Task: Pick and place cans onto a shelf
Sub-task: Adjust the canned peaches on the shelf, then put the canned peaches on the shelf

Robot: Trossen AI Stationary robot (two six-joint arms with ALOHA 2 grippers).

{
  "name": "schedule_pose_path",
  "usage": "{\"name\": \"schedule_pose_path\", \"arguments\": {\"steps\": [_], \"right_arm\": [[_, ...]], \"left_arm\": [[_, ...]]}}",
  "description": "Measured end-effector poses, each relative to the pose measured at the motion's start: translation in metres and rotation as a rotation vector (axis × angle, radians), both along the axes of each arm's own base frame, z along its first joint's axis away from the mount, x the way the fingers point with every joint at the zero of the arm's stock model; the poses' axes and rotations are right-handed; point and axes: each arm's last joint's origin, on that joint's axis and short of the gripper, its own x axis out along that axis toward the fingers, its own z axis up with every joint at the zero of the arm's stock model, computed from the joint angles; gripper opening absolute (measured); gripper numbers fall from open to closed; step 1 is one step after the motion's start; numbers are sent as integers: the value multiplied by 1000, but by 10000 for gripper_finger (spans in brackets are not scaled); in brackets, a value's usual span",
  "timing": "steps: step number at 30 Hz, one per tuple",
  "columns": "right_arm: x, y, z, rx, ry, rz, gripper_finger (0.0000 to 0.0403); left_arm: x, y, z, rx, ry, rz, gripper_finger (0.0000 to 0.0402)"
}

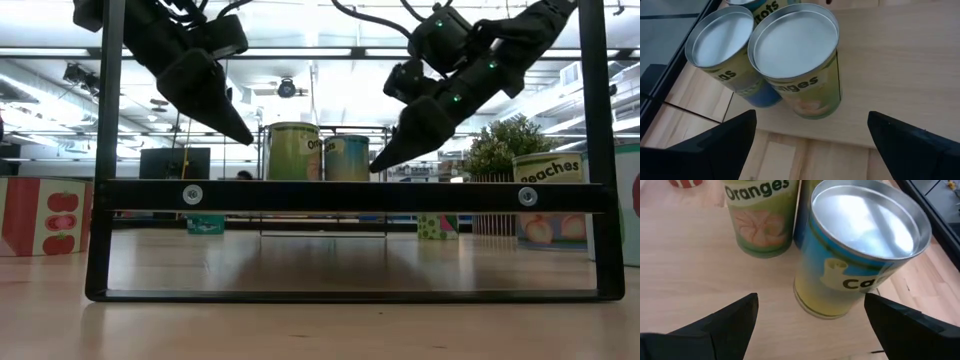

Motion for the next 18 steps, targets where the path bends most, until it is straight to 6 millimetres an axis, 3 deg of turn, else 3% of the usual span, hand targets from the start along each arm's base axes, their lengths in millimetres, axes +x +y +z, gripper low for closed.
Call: {"name": "schedule_pose_path", "arguments": {"steps": [11,18], "right_arm": [[-8,0,12,-33,-4,-61,373],[-11,0,8,-35,53,-53,373]], "left_arm": [[0,-2,-1,-70,-6,-11,389],[-4,-7,-8,-181,56,-12,389]]}}
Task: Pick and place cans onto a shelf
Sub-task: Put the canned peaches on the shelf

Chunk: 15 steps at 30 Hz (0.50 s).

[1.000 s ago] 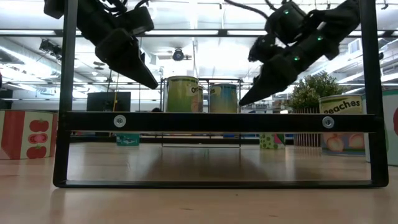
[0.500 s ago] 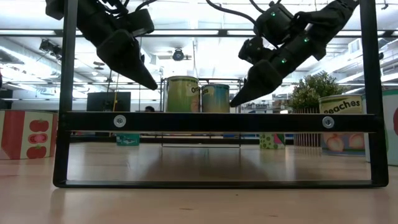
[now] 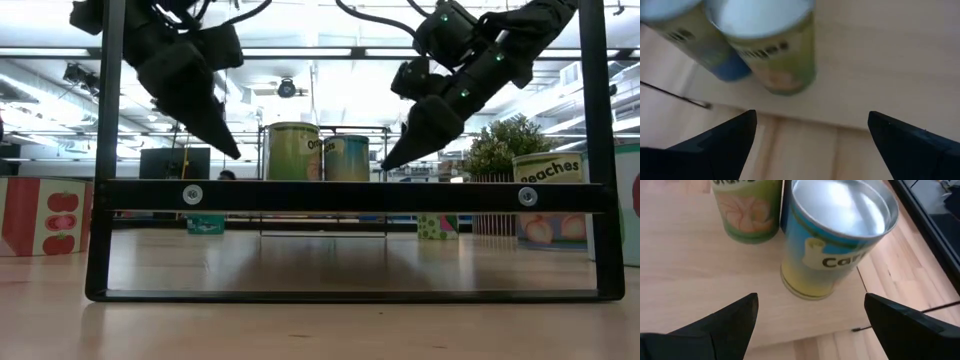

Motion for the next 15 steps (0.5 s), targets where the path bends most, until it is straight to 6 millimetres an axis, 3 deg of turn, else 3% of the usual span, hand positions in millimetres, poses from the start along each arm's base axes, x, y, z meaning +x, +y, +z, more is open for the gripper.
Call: {"name": "schedule_pose_path", "arguments": {"steps": [6,15], "right_arm": [[-5,13,2,-22,45,-20,373],[-22,66,14,-127,90,38,373]], "left_arm": [[-6,-16,1,-75,20,-35,389],[-16,-29,-5,-116,98,15,389]]}}
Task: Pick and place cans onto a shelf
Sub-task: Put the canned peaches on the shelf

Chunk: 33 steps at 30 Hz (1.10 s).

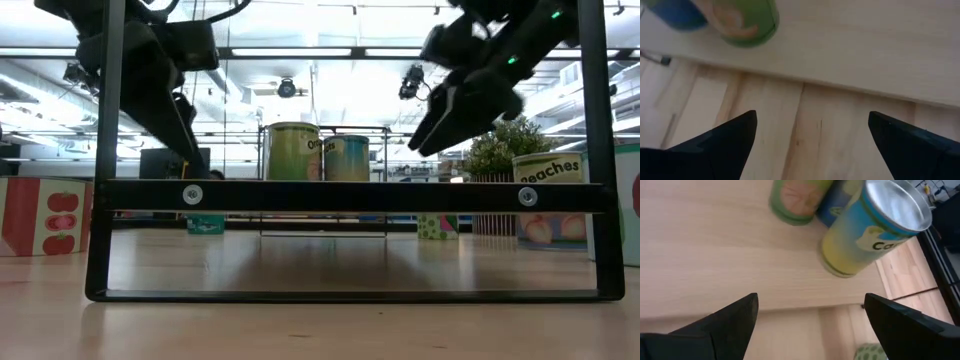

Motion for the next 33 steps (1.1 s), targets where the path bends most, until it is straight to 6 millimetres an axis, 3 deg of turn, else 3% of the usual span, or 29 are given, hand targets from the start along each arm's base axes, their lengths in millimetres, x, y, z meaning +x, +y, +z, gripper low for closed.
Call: {"name": "schedule_pose_path", "arguments": {"steps": [7,14,21,33], "right_arm": [[-20,27,8,-15,11,-3,373],[-38,39,11,46,52,-3,373],[-57,39,8,95,172,-54,373],[-76,23,-2,177,111,-149,377]], "left_arm": [[-5,-6,-2,-28,37,-10,389],[-4,-6,-2,-39,35,2,389],[-4,-6,-2,-41,35,-5,389],[-4,-6,-2,-40,35,-8,389]]}}
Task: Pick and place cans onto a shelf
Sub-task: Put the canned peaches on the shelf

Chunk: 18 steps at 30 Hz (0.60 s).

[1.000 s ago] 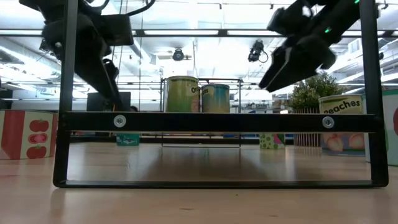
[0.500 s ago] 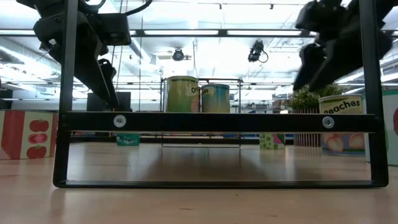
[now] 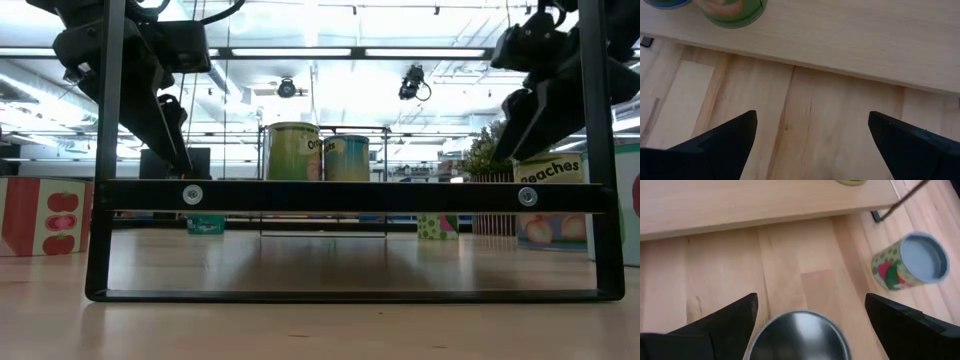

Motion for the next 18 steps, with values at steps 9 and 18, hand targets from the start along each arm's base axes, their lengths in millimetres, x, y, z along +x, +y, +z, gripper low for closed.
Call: {"name": "schedule_pose_path", "arguments": {"steps": [9,18], "right_arm": [[-6,-1,-9,58,29,-41,378],[-9,-3,-13,141,75,-115,371]], "left_arm": [[0,0,0,-1,0,0,389],[0,0,0,-1,0,-1,389]]}}
